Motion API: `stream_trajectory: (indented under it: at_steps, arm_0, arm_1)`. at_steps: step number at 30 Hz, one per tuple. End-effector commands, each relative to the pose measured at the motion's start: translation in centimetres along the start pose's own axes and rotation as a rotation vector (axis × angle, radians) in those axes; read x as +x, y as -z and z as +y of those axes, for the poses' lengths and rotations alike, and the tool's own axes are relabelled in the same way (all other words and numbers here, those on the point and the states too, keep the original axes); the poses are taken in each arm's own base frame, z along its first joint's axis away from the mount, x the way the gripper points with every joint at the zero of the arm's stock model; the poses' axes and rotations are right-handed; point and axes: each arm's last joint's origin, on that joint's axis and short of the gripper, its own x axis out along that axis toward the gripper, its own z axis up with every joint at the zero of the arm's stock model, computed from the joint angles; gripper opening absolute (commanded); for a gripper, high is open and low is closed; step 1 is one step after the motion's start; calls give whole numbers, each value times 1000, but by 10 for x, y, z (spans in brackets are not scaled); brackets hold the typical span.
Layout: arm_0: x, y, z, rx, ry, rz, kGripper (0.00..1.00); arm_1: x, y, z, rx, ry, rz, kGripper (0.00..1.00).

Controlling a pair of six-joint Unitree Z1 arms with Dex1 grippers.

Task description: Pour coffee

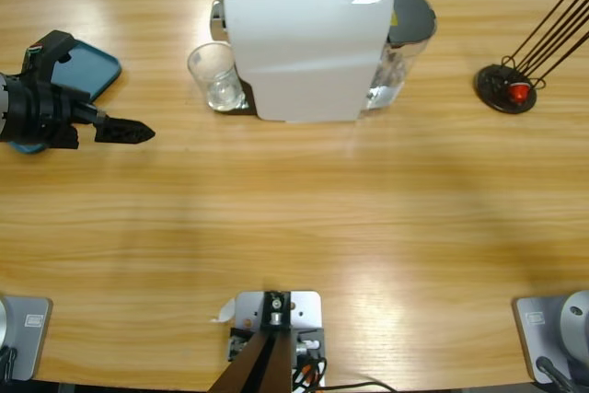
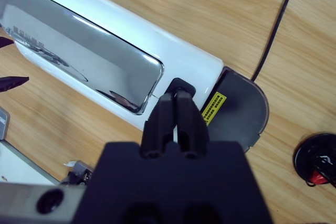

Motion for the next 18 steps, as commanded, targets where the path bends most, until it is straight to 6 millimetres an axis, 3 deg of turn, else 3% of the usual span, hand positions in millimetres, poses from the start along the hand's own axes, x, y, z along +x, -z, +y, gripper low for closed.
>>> stream_trajectory:
  at_steps: [1,8,10,11,12,13,15,18]
  arm_0:
    - [14,10,1,18,-20,67,991]
    - [13,10,1,18,-19,62,991]
    - [11,9,1,19,-18,54,991]
    - [10,9,1,19,-17,47,991]
    - [8,8,0,20,-16,39,991]
    - [6,8,0,20,-16,33,991]
    - [3,9,0,21,-13,22,991]
    - [-2,10,-2,29,-5,5,991]
  arm_1:
    - [65,10,-8,26,18,222,0]
    - [64,6,-11,32,33,208,0]
    - [45,2,-10,7,45,149,0]
    - [26,-1,-6,-24,47,91,346]
    - [-1,-2,0,-54,39,18,949]
    - [-27,-1,5,-74,32,-47,1000]
    - [-75,6,14,-100,16,-167,1000]
    - [-121,30,27,-133,-5,-258,1000]
